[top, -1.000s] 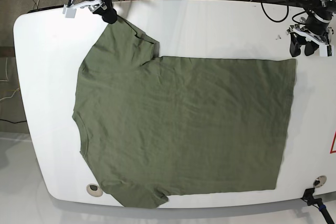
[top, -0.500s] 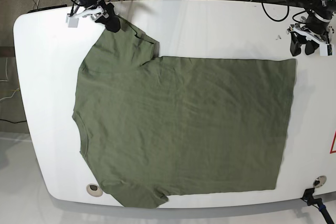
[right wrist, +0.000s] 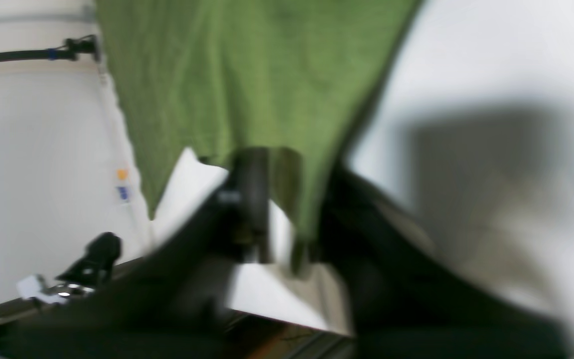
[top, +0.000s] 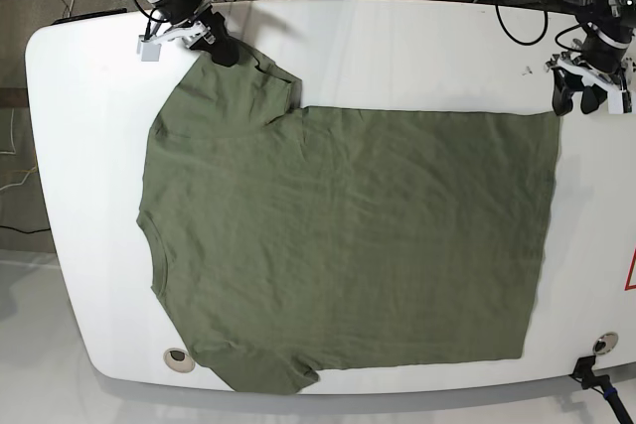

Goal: Fold the T-shirt properly

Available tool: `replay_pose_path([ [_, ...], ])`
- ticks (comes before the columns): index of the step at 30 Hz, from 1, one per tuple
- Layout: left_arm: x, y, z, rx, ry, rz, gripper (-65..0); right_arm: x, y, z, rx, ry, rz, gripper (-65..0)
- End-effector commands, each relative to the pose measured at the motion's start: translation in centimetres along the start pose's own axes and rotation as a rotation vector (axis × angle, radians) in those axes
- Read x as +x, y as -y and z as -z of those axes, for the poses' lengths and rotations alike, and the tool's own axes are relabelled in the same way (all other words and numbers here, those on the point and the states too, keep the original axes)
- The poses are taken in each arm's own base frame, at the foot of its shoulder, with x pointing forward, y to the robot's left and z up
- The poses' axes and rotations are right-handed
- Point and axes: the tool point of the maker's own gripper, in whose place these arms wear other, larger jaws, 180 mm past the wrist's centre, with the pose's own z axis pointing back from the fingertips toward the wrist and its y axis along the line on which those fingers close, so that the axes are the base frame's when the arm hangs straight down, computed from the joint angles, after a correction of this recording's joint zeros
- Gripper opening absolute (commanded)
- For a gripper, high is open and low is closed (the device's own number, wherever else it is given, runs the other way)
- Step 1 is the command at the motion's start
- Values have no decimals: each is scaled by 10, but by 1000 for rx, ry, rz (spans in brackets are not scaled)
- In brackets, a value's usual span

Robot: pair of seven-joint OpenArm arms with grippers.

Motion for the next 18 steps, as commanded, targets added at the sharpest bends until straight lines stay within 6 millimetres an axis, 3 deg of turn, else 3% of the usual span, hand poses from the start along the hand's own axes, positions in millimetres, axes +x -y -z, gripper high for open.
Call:
replay_pose_path([
  [1,13,-2,-4,-1,40,17,-329,4,-6,-2,23,7,-12,-650],
  [10,21,9,7,-32,60,15,-332,5,-7,-2,27,9,-16,-650],
  [12,11,11,13,-44,10,5,-330,5,-7,-2,27,9,-16,-650],
  [18,6,-7,23,-10,-30,-73,-329,5,-7,-2,26,9,-16,-650],
])
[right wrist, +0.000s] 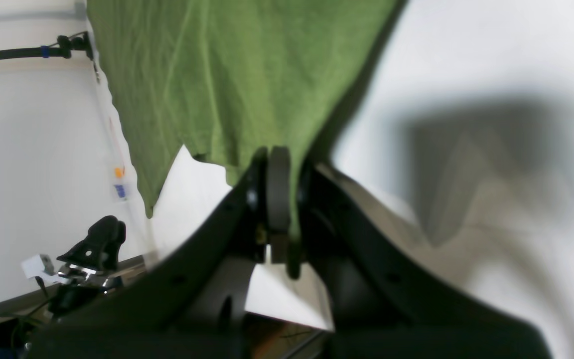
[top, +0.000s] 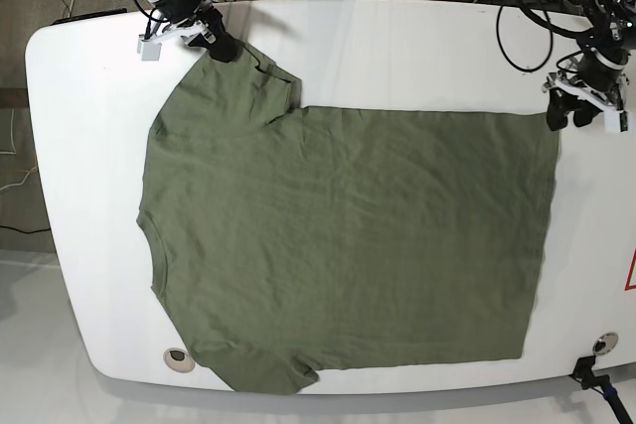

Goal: Fold the T-shirt properly

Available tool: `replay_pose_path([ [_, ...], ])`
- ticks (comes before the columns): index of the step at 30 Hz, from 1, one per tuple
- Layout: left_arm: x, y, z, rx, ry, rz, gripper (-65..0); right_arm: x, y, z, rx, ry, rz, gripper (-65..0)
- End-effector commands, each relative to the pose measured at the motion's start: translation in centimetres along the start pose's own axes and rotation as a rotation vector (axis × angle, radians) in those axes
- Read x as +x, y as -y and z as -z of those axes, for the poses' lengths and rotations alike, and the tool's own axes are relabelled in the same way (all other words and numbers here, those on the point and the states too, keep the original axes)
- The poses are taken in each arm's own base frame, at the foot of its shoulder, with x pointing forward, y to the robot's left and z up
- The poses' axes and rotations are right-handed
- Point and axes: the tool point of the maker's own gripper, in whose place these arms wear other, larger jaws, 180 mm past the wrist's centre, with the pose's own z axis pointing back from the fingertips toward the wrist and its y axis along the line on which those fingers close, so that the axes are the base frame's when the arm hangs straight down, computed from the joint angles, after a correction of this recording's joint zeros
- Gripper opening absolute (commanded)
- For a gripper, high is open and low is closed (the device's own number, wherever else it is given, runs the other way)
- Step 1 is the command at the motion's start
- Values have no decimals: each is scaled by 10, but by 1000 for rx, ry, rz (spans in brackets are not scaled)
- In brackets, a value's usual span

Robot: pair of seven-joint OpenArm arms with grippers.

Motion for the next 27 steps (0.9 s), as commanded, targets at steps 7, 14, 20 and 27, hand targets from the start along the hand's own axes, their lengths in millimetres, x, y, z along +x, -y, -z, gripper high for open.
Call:
replay_pose_path([
  [7,12,-10,-1,40,36,-49,-329,5,-6,-3,26,14,-14,-650],
  [14,-9,-14,15,26,-2,-138,-329,5,-6,-3,24,13,-14,-650],
  [20,-21,-9,27,-2,2,-172,-329,4,-5,-3,23,12,-14,-650],
  [27,-28,9,42,-56,-25,-172,-329,4,-5,-3,23,12,-14,-650],
])
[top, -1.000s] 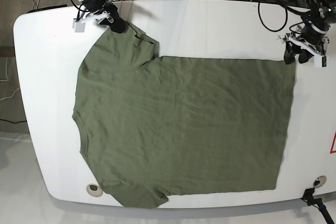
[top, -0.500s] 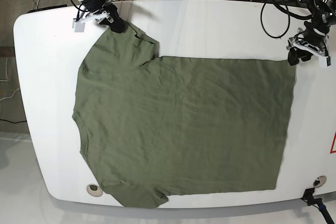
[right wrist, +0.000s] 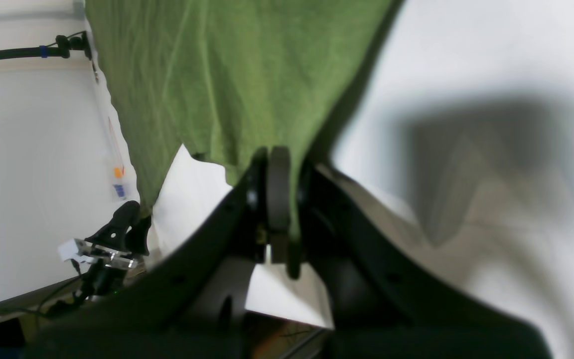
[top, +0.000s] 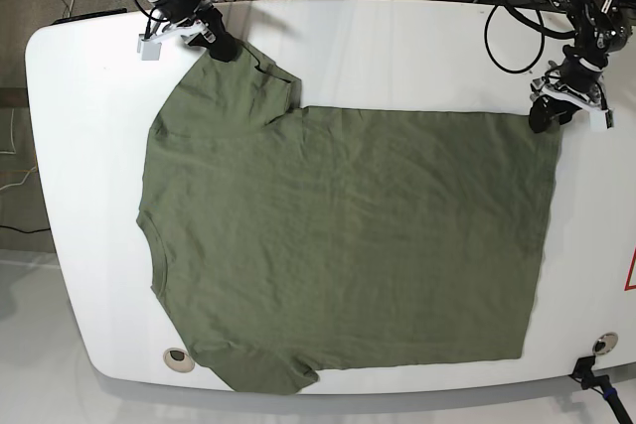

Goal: Fold the T-shirt properly

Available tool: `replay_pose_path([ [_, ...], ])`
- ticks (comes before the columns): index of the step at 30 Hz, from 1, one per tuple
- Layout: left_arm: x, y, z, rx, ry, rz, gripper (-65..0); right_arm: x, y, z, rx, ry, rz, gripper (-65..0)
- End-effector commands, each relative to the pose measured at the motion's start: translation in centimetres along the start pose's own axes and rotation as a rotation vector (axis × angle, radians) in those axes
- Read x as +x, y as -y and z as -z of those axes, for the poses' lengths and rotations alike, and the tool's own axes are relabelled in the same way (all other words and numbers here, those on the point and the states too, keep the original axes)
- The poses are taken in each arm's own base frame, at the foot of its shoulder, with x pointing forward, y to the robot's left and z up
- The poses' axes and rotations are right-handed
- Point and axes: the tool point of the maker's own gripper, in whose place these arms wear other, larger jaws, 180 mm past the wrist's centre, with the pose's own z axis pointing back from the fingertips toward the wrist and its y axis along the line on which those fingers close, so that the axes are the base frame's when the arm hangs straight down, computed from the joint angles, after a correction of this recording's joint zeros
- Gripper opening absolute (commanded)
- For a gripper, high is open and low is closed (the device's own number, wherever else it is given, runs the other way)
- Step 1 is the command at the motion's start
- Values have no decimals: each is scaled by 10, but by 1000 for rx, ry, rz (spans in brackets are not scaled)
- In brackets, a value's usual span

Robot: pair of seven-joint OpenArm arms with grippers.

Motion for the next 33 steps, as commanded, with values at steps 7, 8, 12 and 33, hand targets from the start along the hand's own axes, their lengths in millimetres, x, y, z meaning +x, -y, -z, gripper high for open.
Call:
replay_pose_path([
  [7,5,16,11,-31,0,7,-330,5,-6,-3,25,14,-15,-650],
  [8,8,17,12,-34,5,8,-332,5,-6,-3,25,14,-15,-650],
  [12,11,18,13,-35,10,11,-335,5,-6,-3,25,14,-15,-650],
  [33,13,28,14,-59,-7,70,-650,8,-10,-2,32,21,-25,-650],
])
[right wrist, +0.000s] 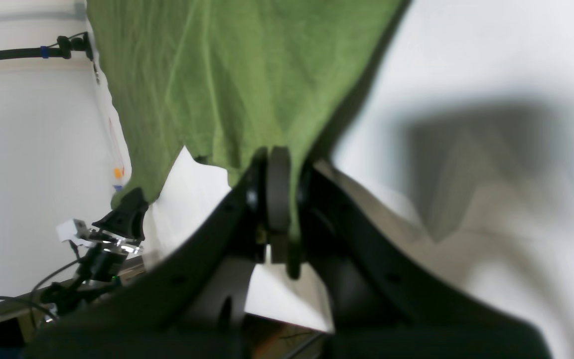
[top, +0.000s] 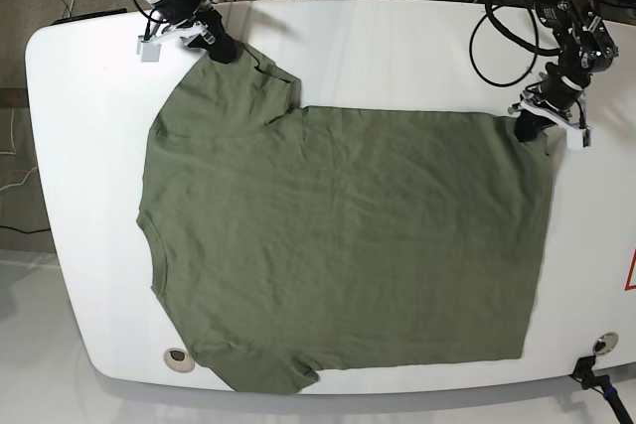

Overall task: Fold the T-shirt properly
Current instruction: 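Lift the held edge and fold it over the shirt toward the hem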

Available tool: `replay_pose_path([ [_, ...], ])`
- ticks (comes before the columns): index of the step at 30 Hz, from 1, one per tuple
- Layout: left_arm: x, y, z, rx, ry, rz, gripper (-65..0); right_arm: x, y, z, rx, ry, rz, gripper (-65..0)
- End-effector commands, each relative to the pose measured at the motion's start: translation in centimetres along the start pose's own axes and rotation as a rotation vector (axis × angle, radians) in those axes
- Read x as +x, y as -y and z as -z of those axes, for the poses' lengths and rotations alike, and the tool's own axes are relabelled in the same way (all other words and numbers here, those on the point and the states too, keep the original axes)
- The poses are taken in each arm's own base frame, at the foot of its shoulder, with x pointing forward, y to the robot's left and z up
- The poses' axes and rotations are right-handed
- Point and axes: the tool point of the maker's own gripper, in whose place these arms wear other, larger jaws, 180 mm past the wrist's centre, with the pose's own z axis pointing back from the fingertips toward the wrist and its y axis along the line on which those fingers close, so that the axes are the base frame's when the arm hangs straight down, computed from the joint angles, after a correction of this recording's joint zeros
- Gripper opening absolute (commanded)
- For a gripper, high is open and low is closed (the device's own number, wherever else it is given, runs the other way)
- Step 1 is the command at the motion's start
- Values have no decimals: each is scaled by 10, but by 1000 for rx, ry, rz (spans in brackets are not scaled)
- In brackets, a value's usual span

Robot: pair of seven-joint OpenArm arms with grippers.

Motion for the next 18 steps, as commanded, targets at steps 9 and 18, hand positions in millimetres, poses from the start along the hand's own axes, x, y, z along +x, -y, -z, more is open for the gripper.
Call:
replay_pose_path([
  [9,-1,13,-48,16,3,189,-650,-5,-17,-27,20,15,-56,-650],
  [18,-28,26,-96,4,-75,342,-650,-28,-24,-68,-18,13,-77,-650],
])
